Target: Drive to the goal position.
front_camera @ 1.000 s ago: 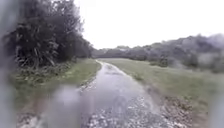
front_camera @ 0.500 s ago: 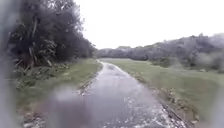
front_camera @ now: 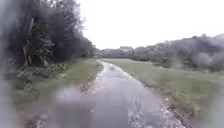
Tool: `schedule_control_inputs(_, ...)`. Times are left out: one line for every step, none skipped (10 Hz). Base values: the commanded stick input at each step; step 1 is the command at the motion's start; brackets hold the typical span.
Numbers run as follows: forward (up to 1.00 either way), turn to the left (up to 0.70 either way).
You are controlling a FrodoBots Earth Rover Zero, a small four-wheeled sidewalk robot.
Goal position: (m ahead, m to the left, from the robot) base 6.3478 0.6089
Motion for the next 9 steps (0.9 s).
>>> schedule_control_inputs(0.85, 0.0)
schedule_control_inputs(0.85, 0.0)
schedule_control_inputs(0.85, -0.03)
schedule_control_inputs(0.85, -0.17)
schedule_control_inputs(0.85, -0.23)
schedule_control_inputs(0.85, -0.01)
schedule_control_inputs(0.85, 0.0)
schedule_control_inputs(0.85, 0.0)
schedule_control_inputs(0.85, 0.0)
